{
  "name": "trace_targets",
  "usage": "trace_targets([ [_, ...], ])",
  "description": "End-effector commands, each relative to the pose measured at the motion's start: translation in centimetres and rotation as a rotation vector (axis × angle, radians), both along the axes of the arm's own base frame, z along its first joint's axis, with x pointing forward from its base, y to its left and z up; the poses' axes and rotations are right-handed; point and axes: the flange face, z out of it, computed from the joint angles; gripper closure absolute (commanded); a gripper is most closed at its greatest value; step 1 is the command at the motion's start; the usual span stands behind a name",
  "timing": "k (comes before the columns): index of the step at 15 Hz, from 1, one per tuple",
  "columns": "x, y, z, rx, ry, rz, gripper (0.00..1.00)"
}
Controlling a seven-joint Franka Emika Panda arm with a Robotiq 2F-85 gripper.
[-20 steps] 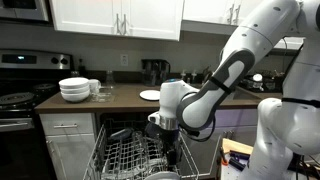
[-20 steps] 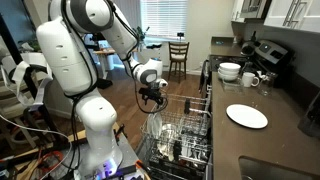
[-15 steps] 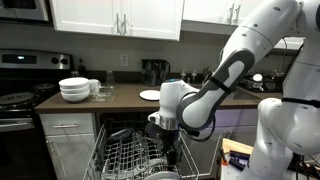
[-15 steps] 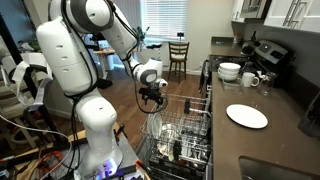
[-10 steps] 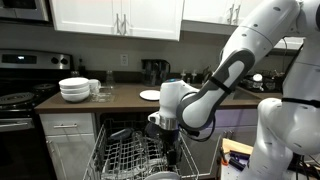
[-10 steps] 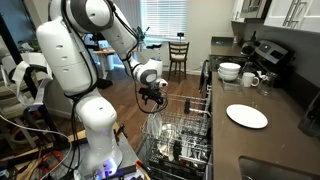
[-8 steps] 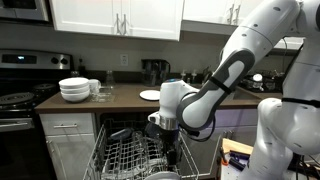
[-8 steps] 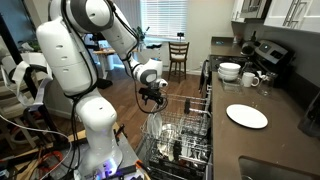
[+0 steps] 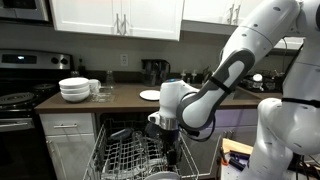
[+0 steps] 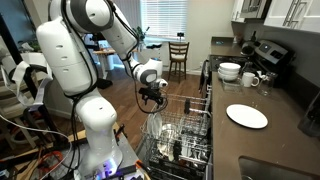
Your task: Take the two plates out of the dishwasher and stack them on the plate on the counter
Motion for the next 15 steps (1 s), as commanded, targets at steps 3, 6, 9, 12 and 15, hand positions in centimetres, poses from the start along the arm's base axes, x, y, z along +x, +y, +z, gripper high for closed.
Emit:
trace_targets([
  [3, 0.0, 0.0, 0.1, 0.0, 0.001, 0.0, 0.0],
  [6, 1.2, -0.4, -0.4, -0.025, -0.015, 0.002, 0.0],
  [9, 2.3, -0.8, -0.7, -0.038, -0.023, 0.015, 0.0],
  [12, 3.2, -0.7, -1.4, -0.042, -0.033, 0.022, 0.0],
  [15, 4.0, -0.5, -3.1, -0.036, -0.039, 0.016, 0.0],
])
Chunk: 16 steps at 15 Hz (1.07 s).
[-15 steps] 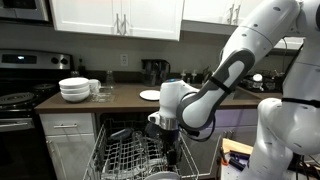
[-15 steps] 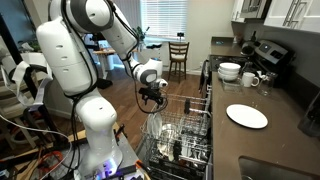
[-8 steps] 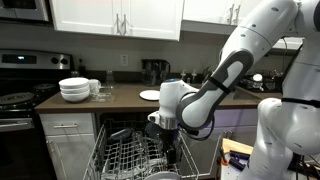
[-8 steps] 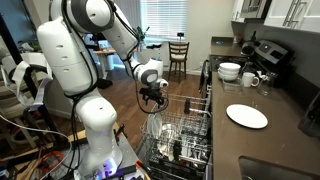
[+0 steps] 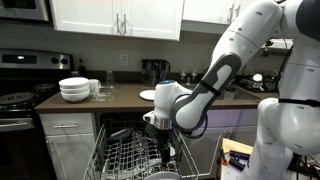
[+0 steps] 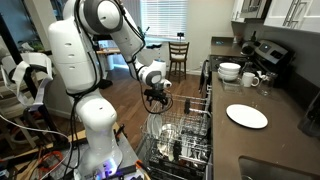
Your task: Take the two plates out of the dishwasher and stack them on the plate on the counter
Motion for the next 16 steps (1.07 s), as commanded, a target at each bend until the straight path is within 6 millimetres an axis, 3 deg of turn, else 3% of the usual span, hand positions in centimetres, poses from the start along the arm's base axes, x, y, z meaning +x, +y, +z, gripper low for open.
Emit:
trace_targets([
  [1, 1.4, 0.4, -2.5, -0.004, -0.006, -0.019, 0.0],
  [8, 1.6, 0.9, -7.1, -0.032, 0.016, -0.03, 0.01],
  [14, 2.0, 1.1, -8.5, -0.052, 0.019, -0.036, 0.0],
  [15, 2.1, 1.1, -8.6, -0.054, 0.021, -0.036, 0.17],
  [16, 2.1, 1.0, -8.7, -0.056, 0.021, -0.034, 0.25],
])
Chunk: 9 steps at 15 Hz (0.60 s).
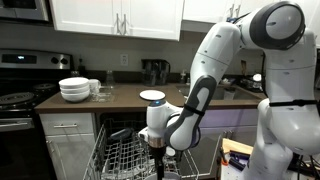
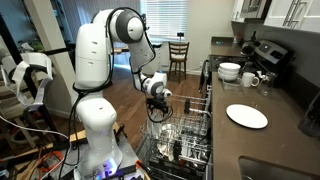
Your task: Take the two plates out of the dishwasher and stack them on the plate on the counter
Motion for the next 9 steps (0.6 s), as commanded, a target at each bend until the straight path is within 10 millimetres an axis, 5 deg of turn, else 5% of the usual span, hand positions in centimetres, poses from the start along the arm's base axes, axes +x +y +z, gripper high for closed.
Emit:
trace_targets([
  [1, 0.54, -0.08, -0.58, -0.009, -0.015, -0.011, 0.29],
  [9, 0.84, -0.49, -0.74, 0.01, 0.004, -0.016, 0.81],
])
